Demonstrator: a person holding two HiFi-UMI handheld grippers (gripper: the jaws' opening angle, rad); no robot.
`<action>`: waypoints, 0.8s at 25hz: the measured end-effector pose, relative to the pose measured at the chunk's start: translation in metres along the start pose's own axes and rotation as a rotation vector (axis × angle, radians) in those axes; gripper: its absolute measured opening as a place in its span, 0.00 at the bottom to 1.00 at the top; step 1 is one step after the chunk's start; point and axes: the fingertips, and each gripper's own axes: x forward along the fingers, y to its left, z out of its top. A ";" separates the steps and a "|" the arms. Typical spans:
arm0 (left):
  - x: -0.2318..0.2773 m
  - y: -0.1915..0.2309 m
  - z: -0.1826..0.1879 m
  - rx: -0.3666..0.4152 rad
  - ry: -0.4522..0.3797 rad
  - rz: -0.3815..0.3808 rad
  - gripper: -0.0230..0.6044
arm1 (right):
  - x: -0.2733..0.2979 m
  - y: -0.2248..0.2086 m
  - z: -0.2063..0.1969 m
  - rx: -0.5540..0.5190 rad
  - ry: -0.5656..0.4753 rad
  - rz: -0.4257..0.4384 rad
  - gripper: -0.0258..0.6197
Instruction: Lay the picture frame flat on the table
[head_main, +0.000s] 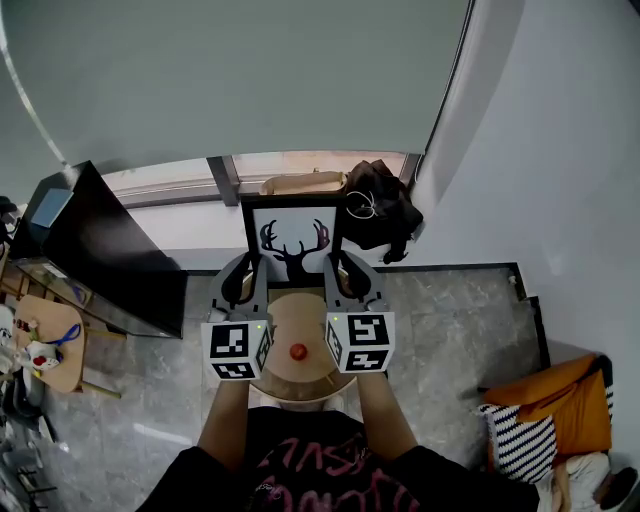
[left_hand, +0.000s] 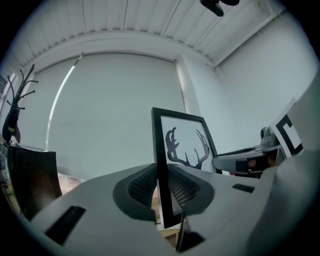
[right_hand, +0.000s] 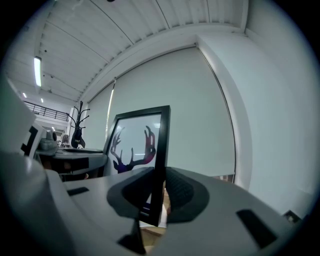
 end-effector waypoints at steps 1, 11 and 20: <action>0.000 0.000 -0.001 0.001 0.004 -0.001 0.15 | 0.001 0.000 -0.001 0.001 0.004 0.002 0.17; 0.007 0.005 -0.020 -0.011 0.045 -0.001 0.15 | 0.010 0.000 -0.020 0.009 0.043 0.017 0.17; 0.018 0.008 -0.049 -0.037 0.099 -0.010 0.15 | 0.024 -0.003 -0.047 0.019 0.107 0.023 0.17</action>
